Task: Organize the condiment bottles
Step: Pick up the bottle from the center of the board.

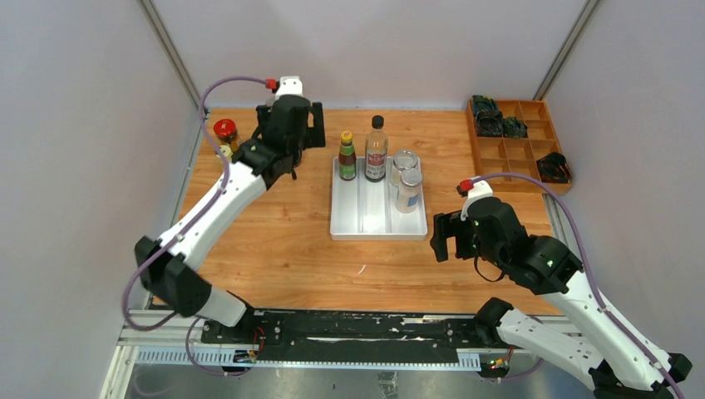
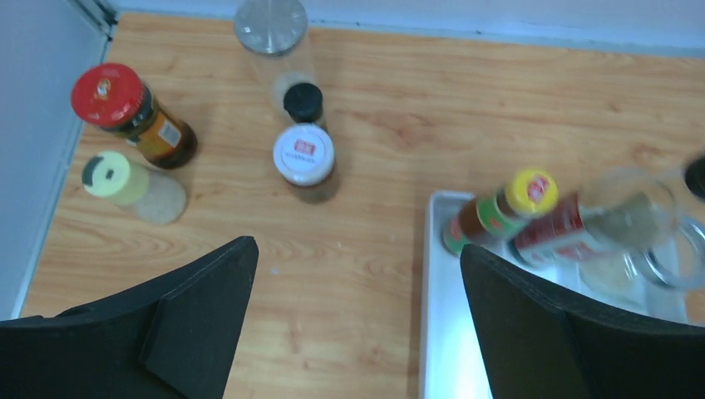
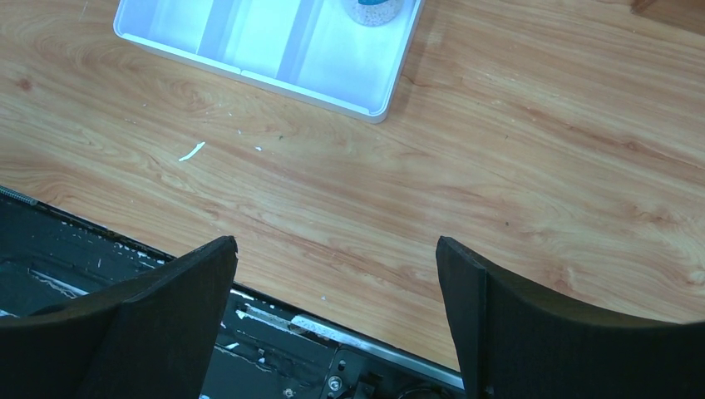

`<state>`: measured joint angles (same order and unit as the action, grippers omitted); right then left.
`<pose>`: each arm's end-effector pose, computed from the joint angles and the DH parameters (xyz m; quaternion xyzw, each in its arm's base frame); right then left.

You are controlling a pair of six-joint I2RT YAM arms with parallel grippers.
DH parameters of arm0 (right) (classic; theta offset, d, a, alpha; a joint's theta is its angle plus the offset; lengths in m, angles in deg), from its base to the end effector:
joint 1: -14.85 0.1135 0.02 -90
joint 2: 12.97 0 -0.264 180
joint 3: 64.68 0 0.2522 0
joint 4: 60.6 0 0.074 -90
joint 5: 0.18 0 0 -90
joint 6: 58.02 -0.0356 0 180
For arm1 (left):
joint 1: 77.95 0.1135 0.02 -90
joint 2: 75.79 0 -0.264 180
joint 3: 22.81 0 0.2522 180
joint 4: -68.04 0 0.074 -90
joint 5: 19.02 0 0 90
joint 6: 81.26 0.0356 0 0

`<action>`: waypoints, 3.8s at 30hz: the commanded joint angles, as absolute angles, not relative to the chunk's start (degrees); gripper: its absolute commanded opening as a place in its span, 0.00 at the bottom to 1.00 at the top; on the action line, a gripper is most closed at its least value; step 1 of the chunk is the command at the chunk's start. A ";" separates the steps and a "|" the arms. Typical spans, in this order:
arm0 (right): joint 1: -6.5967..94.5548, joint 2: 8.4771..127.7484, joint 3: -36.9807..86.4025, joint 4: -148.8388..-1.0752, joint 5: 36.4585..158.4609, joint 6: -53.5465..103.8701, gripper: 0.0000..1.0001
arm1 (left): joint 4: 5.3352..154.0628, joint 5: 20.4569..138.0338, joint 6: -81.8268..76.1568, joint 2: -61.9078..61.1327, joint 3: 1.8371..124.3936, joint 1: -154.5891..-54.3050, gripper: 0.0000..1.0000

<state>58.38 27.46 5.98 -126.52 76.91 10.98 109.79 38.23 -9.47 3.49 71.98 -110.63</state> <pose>0.0963 0.0805 0.3483 -0.1224 0.8771 0.1575 0.4369 0.2689 -0.1496 0.3944 -0.0451 0.8270 -0.0015 0.5604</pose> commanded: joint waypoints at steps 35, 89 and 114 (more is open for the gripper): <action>58.85 39.34 5.05 -121.91 79.37 15.88 0.97 | 104.12 36.24 -6.83 56.74 113.79 -89.37 0.97; 58.16 38.55 1.37 -118.91 84.10 15.45 0.96 | 78.04 34.58 -7.49 38.93 78.48 -89.99 0.55; 58.16 33.59 2.79 -119.36 87.37 13.52 0.96 | 81.35 33.04 -17.23 6.24 41.88 -97.70 0.52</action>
